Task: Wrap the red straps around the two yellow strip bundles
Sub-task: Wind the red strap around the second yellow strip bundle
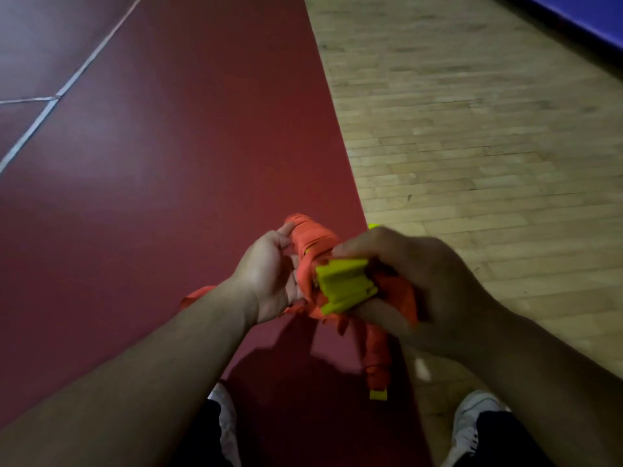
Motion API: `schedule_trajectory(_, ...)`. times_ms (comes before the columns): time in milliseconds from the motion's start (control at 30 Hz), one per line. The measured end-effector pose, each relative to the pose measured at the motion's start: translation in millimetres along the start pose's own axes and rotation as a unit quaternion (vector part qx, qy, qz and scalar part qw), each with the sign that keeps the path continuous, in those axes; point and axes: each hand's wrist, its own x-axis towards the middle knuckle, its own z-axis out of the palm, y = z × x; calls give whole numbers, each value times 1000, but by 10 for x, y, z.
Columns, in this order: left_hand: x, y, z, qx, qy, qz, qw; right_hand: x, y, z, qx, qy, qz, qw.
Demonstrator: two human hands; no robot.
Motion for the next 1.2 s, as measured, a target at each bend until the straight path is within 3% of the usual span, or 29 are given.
schedule_trajectory(33, -3, -24, -3, -1, -41, 24, 999, 9, -15, -25, 28, 8, 20, 999)
schedule_trajectory(100, 32, -128, -10, 105, -96, 75, 987, 26, -17, -69, 67, 32, 56, 996)
schedule_trajectory(167, 44, -239, 2, 268, -136, 147, 942, 42, -20, -58, 71, 49, 77, 993)
schedule_trajectory(300, 59, -268, -12, 424, -118, 248, 863, 18, -6, -32, 89, 72, 118, 986)
schedule_trajectory(333, 33, -226, -7, 483, -101, 279, 824, 15, 6, -54, 108, 83, 137, 981)
schedule_trajectory(400, -4, -162, -16, 609, -24, 363, 705, 23, 45, -112, 162, 122, 187, 961)
schedule_trajectory(433, -15, -150, -3, 623, -14, 385, 681, 21, 86, -141, 183, 139, 198, 953)
schedule_trajectory(467, -30, -161, 17, 613, -24, 392, 685, 23, 115, -176, 200, 149, 199, 948)
schedule_trajectory(500, -52, -187, 35, 584, -48, 388, 711, 37, 132, -215, 211, 153, 195, 946)
schedule_trajectory(600, -90, -218, 95, 451, -111, 306, 831, 39, 205, -381, 234, 119, 220, 939)
schedule_trajectory(667, -136, -189, 124, 409, -121, 301, 853, 17, 264, -445, 233, 96, 243, 937)
schedule_trajectory(767, -178, -162, 166, 376, -122, 296, 869, -8, 344, -379, 251, 131, 293, 913)
schedule_trajectory(867, -192, -150, 184, 383, -92, 313, 864, -20, 371, -308, 255, 124, 316, 905)
schedule_trajectory(1033, -188, -111, 170, 517, 27, 349, 781, -31, 424, -267, 191, 115, 352, 909)
schedule_trajectory(1200, -220, -39, 213, 553, 47, 364, 748, -6, 444, -198, 71, 52, 361, 928)
